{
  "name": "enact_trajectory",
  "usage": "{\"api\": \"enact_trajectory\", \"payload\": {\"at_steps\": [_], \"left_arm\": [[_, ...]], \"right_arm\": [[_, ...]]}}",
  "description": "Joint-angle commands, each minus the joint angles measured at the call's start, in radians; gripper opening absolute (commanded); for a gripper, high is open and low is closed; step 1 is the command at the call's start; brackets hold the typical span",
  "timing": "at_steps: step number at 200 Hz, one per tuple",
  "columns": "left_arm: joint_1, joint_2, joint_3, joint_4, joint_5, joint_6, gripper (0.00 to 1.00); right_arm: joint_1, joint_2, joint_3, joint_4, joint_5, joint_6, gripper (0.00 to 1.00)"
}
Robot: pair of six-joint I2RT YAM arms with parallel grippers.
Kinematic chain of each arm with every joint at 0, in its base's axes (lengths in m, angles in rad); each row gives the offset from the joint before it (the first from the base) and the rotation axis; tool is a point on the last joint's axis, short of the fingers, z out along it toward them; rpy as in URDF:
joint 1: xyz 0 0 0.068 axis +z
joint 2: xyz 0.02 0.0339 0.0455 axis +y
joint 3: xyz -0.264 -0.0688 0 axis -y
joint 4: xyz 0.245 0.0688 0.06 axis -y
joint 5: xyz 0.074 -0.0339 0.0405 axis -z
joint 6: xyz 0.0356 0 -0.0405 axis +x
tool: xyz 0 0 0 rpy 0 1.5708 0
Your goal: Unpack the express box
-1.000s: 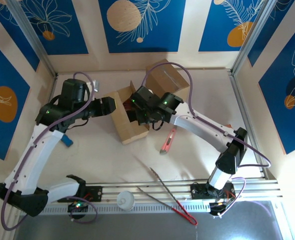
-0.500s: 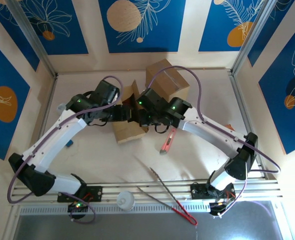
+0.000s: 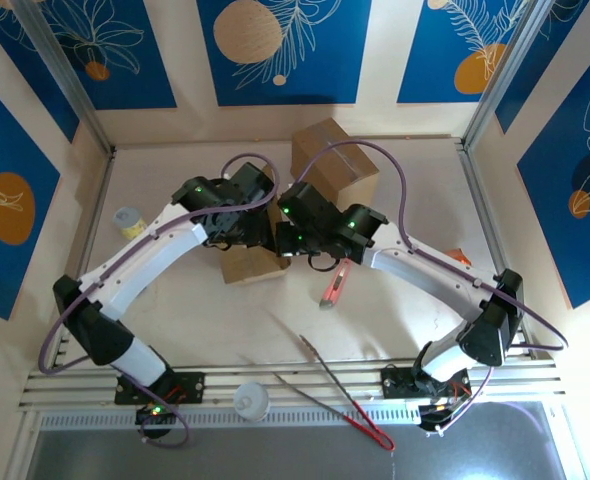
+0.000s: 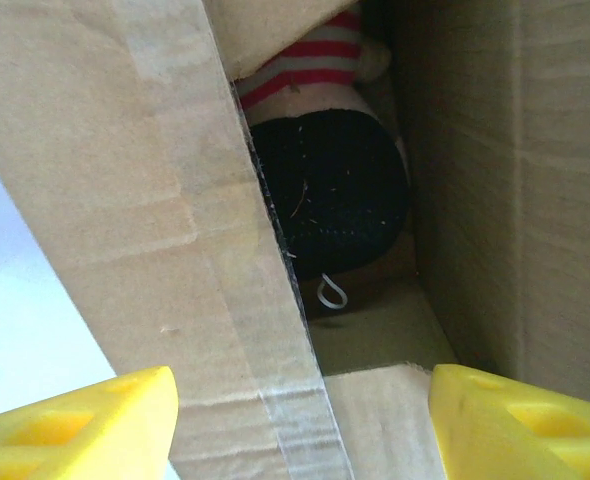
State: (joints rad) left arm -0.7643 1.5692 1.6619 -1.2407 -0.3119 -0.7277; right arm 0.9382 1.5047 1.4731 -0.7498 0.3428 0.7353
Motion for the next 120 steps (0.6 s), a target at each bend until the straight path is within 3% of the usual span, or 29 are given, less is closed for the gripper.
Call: {"api": "enact_trajectory", "payload": {"at_steps": [1, 78, 106, 120], "left_arm": [[-0.015, 0.037, 0.023, -0.078, -0.069, -0.052, 0.68], [-0.026, 0.122, 0.036, -0.174, -0.174, -0.130, 0.67], [-0.035, 0.158, 0.056, -0.222, -0.203, -0.148, 0.63], [-0.041, 0.171, 0.065, -0.236, -0.214, -0.154, 0.55]], "right_arm": [[0.001, -0.053, -0.019, 0.090, -0.037, 0.021, 0.00], [-0.005, -0.104, -0.098, 0.156, -0.081, 0.019, 0.00], [-0.011, -0.118, -0.120, 0.173, -0.092, 0.022, 0.00], [-0.012, -0.121, -0.127, 0.178, -0.094, 0.024, 0.00]]}}
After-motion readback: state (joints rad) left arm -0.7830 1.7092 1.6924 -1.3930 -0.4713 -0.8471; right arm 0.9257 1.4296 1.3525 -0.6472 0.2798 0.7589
